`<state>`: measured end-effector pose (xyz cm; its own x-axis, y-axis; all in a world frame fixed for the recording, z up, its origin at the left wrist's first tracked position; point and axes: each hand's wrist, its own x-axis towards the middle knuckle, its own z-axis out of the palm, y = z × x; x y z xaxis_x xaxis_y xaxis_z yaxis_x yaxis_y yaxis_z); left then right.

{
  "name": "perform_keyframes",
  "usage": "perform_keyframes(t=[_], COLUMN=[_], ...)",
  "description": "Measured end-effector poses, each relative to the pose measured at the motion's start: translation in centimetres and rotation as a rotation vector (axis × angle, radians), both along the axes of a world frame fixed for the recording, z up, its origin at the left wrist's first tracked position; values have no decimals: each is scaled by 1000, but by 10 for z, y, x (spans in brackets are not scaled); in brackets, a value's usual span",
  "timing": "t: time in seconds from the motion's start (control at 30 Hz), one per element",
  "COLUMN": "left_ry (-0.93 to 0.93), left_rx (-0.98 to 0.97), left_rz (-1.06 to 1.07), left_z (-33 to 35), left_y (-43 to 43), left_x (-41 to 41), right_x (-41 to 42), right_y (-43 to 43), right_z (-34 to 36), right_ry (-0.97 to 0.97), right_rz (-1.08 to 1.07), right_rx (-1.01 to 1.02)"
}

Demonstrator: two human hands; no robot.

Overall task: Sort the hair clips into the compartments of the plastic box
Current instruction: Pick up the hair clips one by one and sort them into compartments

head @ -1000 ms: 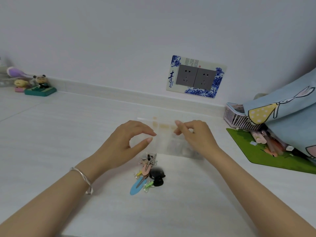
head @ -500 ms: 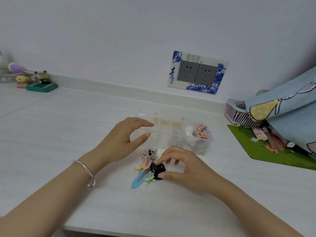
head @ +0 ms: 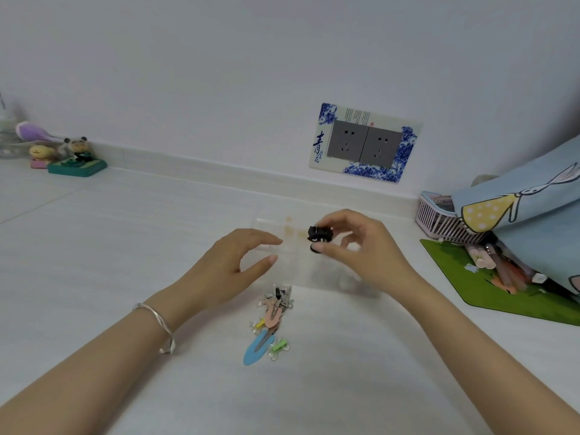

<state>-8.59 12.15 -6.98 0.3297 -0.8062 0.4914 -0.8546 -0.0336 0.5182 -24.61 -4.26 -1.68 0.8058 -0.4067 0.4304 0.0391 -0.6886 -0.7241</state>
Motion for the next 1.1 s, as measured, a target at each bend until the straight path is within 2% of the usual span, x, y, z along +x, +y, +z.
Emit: perform_keyframes(t=[0.17,0.33,0.6,0.8,0.97,1.1], left_ry=[8,-5,4,5,16,-5], left_rx=[-6,-3,-12,-17,232,413], left_rz=[-5,-3,-17,-20,-102,-78], left_z=[1,1,4,21,26,13], left_y=[1,0,3,15,38,52], left_x=[1,2,1,-9,-20,-25], right_x=[32,53,51,15,-17,-23], right_y=[-31,-40,-40,0,44,57], right_z=[2,0,0,7,-18,-41], right_ry=[214,341,339,164,354,405], right_rz=[-75,-71,-93,-74,225,301], right_rx=[-189,-257,-335,-244,-189,-142])
